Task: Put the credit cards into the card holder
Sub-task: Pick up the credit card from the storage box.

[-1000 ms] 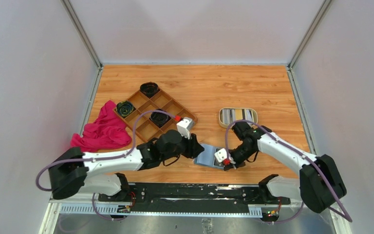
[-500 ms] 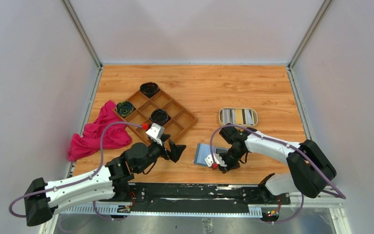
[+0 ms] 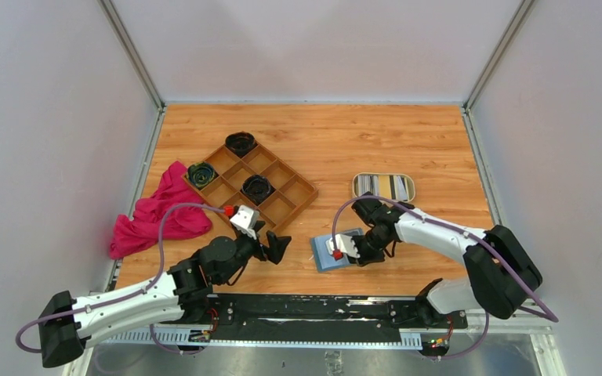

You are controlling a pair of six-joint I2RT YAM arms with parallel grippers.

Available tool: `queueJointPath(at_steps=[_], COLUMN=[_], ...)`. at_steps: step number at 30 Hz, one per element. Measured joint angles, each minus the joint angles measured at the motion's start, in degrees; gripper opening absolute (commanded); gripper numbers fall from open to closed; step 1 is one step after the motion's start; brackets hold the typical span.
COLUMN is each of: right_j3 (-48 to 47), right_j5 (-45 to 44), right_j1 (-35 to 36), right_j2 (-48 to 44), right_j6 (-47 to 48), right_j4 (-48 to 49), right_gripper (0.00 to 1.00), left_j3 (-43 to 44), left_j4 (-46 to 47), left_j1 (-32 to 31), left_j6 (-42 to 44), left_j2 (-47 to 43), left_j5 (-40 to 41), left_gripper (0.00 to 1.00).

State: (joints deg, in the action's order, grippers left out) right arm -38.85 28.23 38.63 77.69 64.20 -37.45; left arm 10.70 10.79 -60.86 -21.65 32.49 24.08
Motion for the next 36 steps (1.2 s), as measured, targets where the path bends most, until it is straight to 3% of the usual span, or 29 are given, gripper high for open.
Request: queueJointPath(at_steps=[9, 14, 17, 18, 27, 36], right_j3=[-6.12, -15.63, -19.67, -20.68, -28.50, -22.47], right_j5=[9.55, 15.37, 17.73, 18.14, 17.62, 3.61], right_j1=[-4.90, -19.21, -26.10, -27.56, -31.17, -31.21], right_j2=[-4.37, -8.13, -8.98, -8.98, -0.68, 3.91], right_j6=[3.02, -4.31, -8.92, -10.51, -28.65, -48.57], right_j4=[-9.40, -10.38, -10.36, -10.34, -3.72, 10.51], right_gripper=[0.30, 0.48, 0.68, 0.70, 0.62, 0.56], left_j3=[-2.99, -2.84, -1.95, -1.38, 6.10, 6.16], left_j4=[-0.31, -0.42, -0.59, -0.74, -2.36, -3.85], left_j1=[0.00, 0.00, 0.00, 0.00, 0.00, 0.00], left_j6=[-5.22, -5.53, -3.72, -2.73, 9.33, 11.65], left_j2=[-1.53, -1.44, -1.29, -1.25, -0.50, 1.42], left_j5=[2.10, 1.84, 1.40, 1.27, 6.54, 11.63], left_gripper=[1.00, 1.00, 1.00, 1.00, 1.00, 1.00])
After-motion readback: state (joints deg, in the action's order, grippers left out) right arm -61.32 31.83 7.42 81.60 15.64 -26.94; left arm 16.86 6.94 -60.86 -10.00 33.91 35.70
